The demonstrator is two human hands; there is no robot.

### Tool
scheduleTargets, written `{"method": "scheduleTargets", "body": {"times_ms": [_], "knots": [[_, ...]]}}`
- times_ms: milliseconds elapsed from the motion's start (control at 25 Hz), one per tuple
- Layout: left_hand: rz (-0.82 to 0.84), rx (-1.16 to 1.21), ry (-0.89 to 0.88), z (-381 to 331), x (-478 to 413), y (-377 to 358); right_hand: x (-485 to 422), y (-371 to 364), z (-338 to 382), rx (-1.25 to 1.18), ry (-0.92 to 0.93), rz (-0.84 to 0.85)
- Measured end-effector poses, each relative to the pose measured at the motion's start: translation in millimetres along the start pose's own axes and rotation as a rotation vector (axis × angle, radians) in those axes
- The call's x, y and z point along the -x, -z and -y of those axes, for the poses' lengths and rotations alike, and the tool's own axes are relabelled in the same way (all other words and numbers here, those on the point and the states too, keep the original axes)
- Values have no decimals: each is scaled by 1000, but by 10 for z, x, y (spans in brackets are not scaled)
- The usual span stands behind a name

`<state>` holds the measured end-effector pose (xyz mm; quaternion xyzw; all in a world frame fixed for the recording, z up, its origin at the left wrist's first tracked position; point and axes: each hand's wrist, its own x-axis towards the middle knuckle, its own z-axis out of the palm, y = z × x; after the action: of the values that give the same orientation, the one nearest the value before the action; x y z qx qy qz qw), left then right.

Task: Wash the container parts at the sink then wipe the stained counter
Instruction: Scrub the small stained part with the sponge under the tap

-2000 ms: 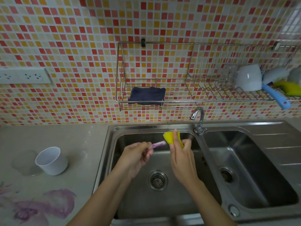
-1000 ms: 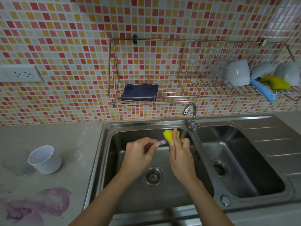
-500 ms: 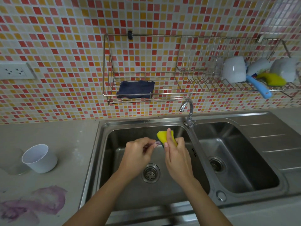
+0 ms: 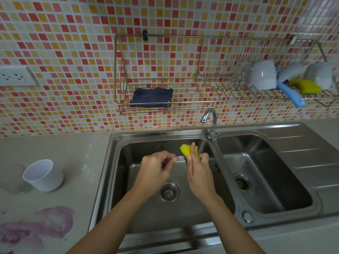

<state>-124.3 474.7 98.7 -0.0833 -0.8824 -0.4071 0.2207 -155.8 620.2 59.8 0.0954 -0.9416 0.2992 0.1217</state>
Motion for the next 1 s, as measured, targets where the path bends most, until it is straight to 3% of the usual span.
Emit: {"method": "scheduleTargets", "body": {"times_ms": [200, 320, 440, 600, 720, 880, 1000], "knots": [[-4, 6, 5, -9, 24, -5, 75, 9, 5, -41, -12, -22], [-26, 41, 27, -22, -3, -10, 84, 39, 29, -12, 81, -39], [-28, 12, 13, -36, -6, -12, 95, 30, -38, -45, -59, -17], [-30, 16, 13, -12, -31, -6, 185, 26, 29, -78, 49, -29], [15, -31, 18, 14, -19, -36, 176, -40, -114, -125, -121, 2], [101, 112, 254, 79, -57, 57, 203, -4, -249, -283, -170, -30], [55, 501, 538, 88, -134, 83, 184, 13, -247, -314, -158, -30]]}}
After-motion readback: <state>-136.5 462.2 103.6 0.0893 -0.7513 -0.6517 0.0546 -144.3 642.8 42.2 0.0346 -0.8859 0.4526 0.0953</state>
